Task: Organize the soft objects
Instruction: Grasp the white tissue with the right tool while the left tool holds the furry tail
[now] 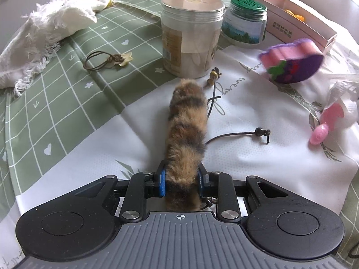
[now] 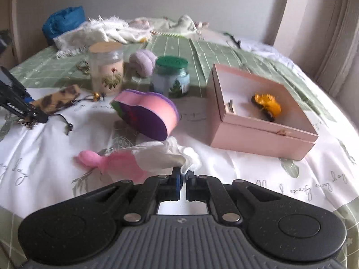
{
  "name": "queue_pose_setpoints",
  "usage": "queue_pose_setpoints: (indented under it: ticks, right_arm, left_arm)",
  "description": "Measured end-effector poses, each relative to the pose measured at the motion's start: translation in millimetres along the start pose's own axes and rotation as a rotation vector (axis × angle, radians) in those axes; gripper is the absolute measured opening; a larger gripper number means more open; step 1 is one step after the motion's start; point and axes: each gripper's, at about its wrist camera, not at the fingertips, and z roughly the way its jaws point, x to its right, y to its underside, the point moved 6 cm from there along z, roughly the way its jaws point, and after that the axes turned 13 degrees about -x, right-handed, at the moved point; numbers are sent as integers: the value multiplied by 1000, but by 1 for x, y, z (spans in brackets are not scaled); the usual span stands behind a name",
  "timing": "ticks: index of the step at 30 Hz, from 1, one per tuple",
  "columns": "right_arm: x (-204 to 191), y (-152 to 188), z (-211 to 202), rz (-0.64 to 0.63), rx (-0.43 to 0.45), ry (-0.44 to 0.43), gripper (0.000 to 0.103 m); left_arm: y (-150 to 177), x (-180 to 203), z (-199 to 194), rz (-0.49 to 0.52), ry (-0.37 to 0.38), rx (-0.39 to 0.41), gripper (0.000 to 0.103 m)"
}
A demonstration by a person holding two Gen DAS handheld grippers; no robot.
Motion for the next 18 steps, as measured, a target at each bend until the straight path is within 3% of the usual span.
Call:
queue_pose_setpoints:
  ticks: [3,5,7,8,9,14,15,18]
  right_arm:
    - [-17,-1,-2,-59,-46,-167,4]
    - [-30,-3,1,-115,-64,-191,9]
    - [-39,-3,5,-166,-64,-145,25]
    - [-40,-4,10,-172,-65,-116,44]
    - [-38,-4,13,-165,-66,-101,56]
    - [-9,-4,38,13,-156,-157,57]
    - [-2,-4,43,63,-182,-194,62]
    - [2,4,53,90,-229,-251,66]
  left_arm:
    - [-1,0,0,-1,-4,-7,29]
    - [-1,0,0,-1,-5,-8,29]
    - [-1,0,0,0,-3,-2,29]
    - [0,0,0,-1,-1,2,29]
    - [0,0,0,-2,1,4,29]
    - [1,-2,-1,2,3,9,29]
    - [1,-2,-1,3,4,12,29]
    - [1,-1,-1,4,2,14,29]
